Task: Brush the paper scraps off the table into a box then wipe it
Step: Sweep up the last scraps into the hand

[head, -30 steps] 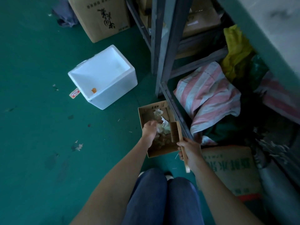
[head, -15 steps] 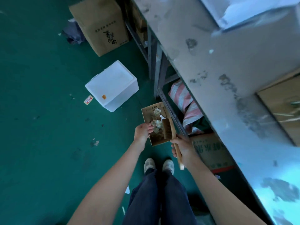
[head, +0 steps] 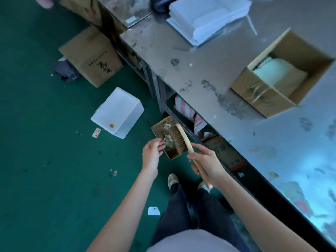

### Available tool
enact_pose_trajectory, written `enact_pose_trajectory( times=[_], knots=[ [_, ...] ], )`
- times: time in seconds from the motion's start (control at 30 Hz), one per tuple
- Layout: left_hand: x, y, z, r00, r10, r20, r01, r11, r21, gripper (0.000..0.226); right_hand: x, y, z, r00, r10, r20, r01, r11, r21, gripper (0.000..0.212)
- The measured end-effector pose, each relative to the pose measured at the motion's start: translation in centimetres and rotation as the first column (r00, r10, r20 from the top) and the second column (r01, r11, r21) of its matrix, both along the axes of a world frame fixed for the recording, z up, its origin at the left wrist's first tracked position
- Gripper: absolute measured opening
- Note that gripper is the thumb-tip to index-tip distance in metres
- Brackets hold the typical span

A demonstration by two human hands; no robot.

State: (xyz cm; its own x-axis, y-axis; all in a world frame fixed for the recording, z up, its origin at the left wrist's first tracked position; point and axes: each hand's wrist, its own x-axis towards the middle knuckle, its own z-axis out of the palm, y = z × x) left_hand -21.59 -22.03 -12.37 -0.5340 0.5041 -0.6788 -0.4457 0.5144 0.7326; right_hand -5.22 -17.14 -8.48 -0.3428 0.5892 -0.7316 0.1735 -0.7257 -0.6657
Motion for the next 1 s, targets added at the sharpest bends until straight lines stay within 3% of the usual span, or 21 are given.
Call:
enact_pose_trajectory(
  times=[0.23,0.4,0.8,1.0],
  knots=[
    [4.9,1.1,4.3,0.991,-0.127,-0.029,0.129,0.985,0.111,0.021,5.4,-0.4,4.4,0.991,-0.093,-0.097,0.107,0.983,0.152,0.041],
    [10.8,3.1,6.5,0.97,-0.228,-0.081,0.24,0.949,0.204,0.023,12.1,-0.6,6.0,0.946,-0.267,-0.185,0.298,0.94,0.164,0.038],
    [27.2,7.6,8.6,0.862,-0.497,-0.097,0.505,0.83,0.235,0.018,29.2,-1.7,7.0,0.79,-0.601,-0.125,0.614,0.774,0.158,0.037],
    [33.2,9.1,8.3,0.745,-0.635,-0.206,0.667,0.716,0.206,0.018,34.8,-2.0,7.2,0.68,-0.727,-0.094,0.731,0.661,0.169,0.035]
  ],
)
